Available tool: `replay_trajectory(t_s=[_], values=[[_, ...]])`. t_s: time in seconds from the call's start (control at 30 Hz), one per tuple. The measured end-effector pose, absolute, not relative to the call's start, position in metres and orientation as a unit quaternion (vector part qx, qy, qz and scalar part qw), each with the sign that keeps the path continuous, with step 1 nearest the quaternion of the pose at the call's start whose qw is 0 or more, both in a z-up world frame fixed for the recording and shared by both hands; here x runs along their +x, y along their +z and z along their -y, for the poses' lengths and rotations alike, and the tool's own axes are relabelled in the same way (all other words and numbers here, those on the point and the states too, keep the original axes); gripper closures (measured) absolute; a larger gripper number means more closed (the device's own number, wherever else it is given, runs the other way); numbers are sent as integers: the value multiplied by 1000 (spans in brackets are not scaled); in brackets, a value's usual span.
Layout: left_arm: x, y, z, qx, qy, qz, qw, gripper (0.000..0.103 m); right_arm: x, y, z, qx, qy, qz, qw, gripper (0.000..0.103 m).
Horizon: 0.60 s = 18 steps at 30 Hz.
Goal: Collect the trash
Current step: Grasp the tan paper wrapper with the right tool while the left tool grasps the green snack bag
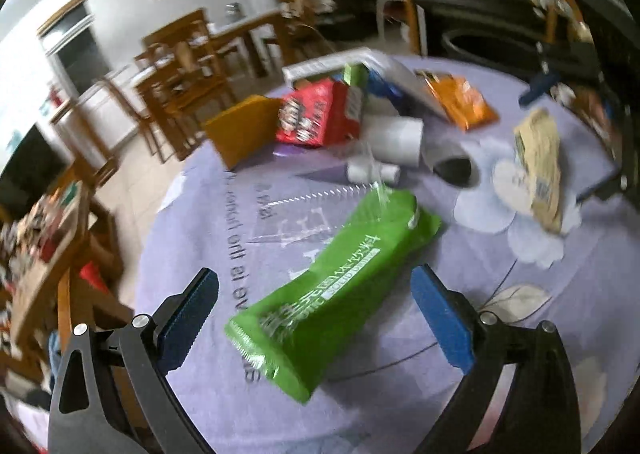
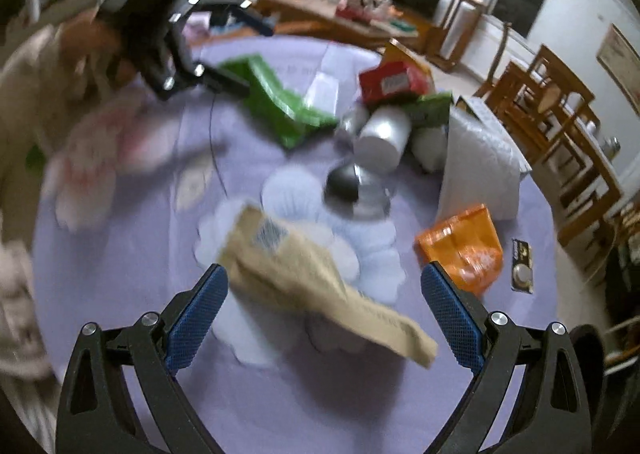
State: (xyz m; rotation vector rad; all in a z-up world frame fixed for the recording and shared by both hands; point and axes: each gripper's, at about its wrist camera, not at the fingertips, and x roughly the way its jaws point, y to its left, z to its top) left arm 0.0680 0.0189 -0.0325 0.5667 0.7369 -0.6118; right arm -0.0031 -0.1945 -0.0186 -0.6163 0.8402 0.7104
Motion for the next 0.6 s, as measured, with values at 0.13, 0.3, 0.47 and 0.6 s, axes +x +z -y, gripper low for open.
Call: replay_trajectory(t_s=[0.13,0.3,0.47,0.6], values=[[78,-49,-13,261,-312,-395,824,12,-3,-30,201,-307,325,-404,798,9],[84,-52,-14,190,-311,-427,828,38,11,-37,202,-266,315,-426,805,47],[70,-51,-8,182,-292,-427,836,47,16,-32,195,-241,323,-416,815,74],[58,-48,-5,160,-287,-421,846,49,17,-21,198,-177,339,-407,830,92]])
